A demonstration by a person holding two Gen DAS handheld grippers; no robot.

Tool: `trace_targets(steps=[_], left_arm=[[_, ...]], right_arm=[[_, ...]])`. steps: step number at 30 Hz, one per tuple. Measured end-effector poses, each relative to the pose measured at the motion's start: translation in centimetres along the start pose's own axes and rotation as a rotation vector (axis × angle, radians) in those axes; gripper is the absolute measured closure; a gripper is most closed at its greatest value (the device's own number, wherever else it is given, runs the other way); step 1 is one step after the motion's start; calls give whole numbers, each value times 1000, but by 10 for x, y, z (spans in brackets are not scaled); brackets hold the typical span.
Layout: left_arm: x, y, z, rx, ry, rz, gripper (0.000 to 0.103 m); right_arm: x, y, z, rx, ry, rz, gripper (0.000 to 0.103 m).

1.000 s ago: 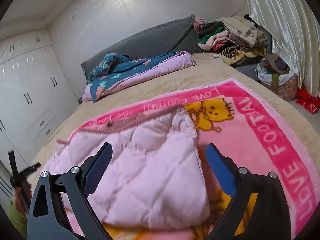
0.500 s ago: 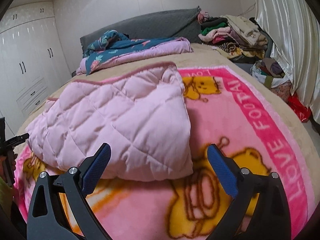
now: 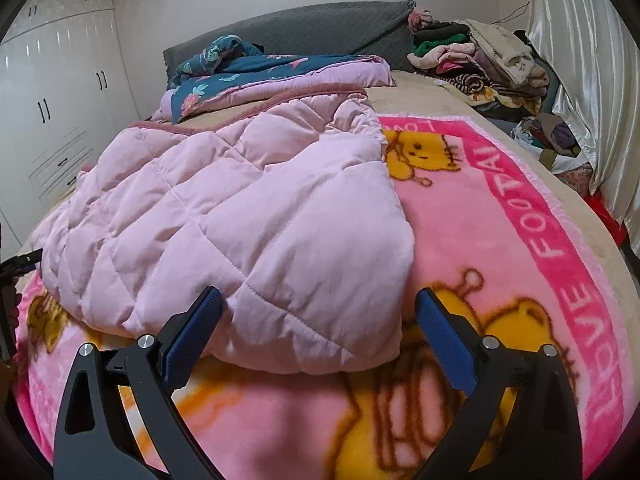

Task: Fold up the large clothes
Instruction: 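Move both open tools to the edge of the folded bundle, then grasp the folded bundle edge with the left tool while the right tool grasps it too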

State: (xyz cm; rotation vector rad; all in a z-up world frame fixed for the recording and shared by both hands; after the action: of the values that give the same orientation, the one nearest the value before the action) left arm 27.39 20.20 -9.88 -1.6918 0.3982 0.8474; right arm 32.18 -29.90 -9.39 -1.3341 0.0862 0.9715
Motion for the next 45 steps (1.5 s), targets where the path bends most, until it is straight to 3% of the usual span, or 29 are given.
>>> trace_targets(steps=[1,3,6,7,9,16,24,45], left_arm=[[0,-1,-2,14,-12,-4,15],[0,-2,-7,51,-35,-14,29],[-6,-4,-21,122,-82,-59,58],[-8,-5,-25,141,-95,-78,68],[-18,-11,-34,182,-118,-131,75],[-35,-54,-42,138,-103,-223,78],[-9,-94,-54,123,-134,-217,78],[58,-109,-60,130,-238,-92,76]], right_arm=[[1,-1,1,-7,-1,-5,8],[5,-2,3,-32,3,-7,37],[7,-3,8,-61,20,-16,65],[7,-4,11,-75,33,-20,68],[4,-8,18,-101,53,-41,77],[-10,-57,23,-103,85,-158,81],[22,-97,5,-50,121,-177,82],[101,-97,-26,40,180,-60,82]])
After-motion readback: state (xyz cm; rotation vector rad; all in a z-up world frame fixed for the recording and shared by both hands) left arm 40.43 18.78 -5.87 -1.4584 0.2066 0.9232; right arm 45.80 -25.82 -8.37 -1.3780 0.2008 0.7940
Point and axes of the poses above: each gripper's, at about its wrist camera, not at the fingertips, and x roughly the way its jaws point, z to its left, y to its underside, the point moved 5 cm from there along x, roughly the way its jaws point, and after that the axes turned 13 degrees about -y, right-handed, at the moved point
